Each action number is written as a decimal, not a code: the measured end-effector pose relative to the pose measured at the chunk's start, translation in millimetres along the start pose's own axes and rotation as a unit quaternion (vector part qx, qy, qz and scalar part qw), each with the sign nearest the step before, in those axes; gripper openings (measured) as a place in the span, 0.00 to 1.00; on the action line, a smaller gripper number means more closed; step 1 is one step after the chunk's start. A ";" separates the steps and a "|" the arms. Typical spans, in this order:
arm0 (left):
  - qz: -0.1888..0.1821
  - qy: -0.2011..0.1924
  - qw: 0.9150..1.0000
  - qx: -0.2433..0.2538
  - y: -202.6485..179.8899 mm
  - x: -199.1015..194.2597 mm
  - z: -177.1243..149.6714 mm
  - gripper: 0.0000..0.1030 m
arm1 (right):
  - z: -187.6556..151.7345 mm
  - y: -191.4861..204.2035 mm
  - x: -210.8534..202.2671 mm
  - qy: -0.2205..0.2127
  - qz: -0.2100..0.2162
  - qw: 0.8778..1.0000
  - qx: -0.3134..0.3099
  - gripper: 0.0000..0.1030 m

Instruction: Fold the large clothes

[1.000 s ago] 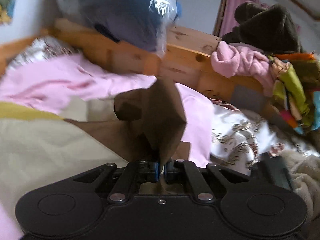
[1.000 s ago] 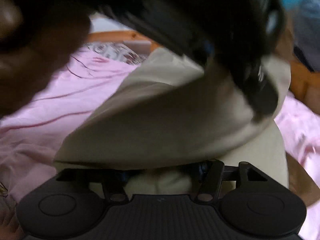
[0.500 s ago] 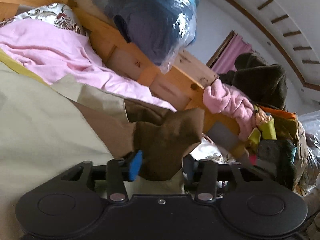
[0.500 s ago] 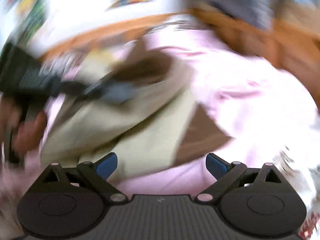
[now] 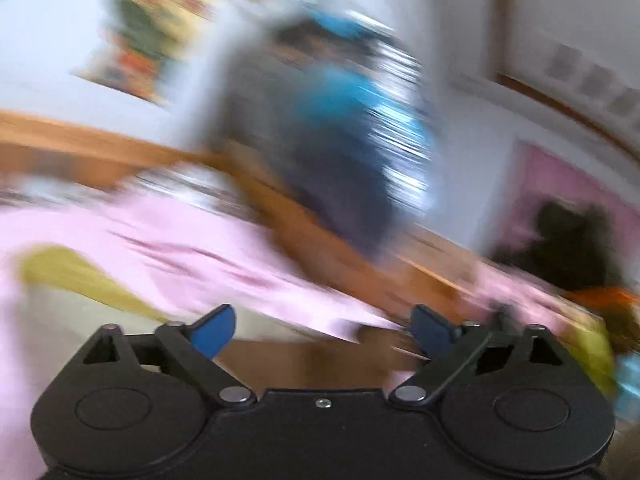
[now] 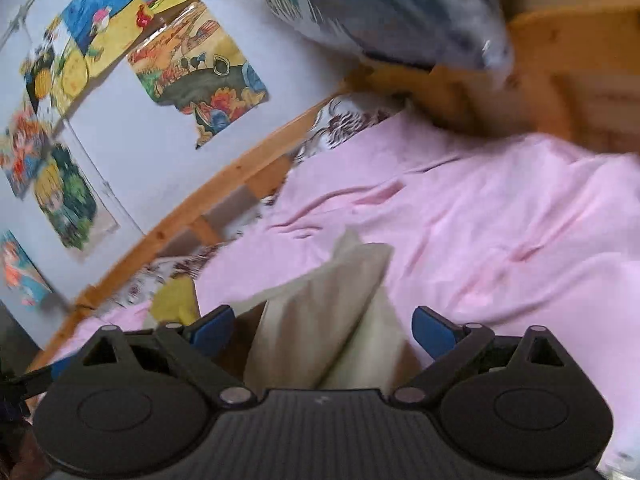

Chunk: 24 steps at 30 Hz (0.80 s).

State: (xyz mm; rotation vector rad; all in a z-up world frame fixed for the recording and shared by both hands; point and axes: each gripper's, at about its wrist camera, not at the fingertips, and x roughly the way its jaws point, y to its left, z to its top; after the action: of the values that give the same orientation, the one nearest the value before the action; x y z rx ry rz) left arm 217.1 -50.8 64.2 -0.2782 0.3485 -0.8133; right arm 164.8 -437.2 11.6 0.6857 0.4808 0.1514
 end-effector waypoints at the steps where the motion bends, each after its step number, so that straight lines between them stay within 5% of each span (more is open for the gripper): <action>1: 0.054 -0.012 0.998 -0.008 9.1 -0.6 1.1 0.96 | 1.4 -5.2 5.4 -0.002 0.008 1.000 0.014 0.94; 3: 0.170 -0.028 0.984 -0.043 35.9 3.3 -1.5 0.96 | 4.9 -13.3 17.0 0.002 0.028 0.998 0.048 0.94; 5: 0.232 -0.041 0.968 -0.082 62.7 9.0 -12.8 0.96 | 5.6 -20.6 26.2 0.007 0.048 0.996 0.078 0.94; 8: 0.246 -0.028 0.958 -0.145 93.1 22.2 -35.6 0.95 | 2.3 -30.6 43.6 0.025 0.056 0.993 0.103 0.93; 10: 0.258 -0.033 0.956 -0.137 93.2 29.0 -46.8 0.96 | -2.5 -28.9 49.2 0.040 0.062 0.992 0.100 0.91; 18: 0.184 -0.023 0.976 -0.118 77.8 50.1 -50.5 0.98 | 2.9 -30.0 53.2 0.043 0.100 0.984 0.138 0.93; 23: 0.132 -0.011 0.985 -0.115 58.3 66.3 -65.0 0.98 | 7.4 -21.6 71.4 0.088 0.032 0.991 0.098 0.96; 24: 0.115 -0.007 0.987 -0.112 53.7 70.0 -67.3 0.98 | 5.0 -20.8 73.1 0.093 0.025 0.991 0.091 0.90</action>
State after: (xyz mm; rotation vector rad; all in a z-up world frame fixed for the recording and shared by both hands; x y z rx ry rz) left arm 269.6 -75.1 -30.6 -0.4458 0.4506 -0.5438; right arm 231.1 -435.0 -25.8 0.8668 0.6612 0.2218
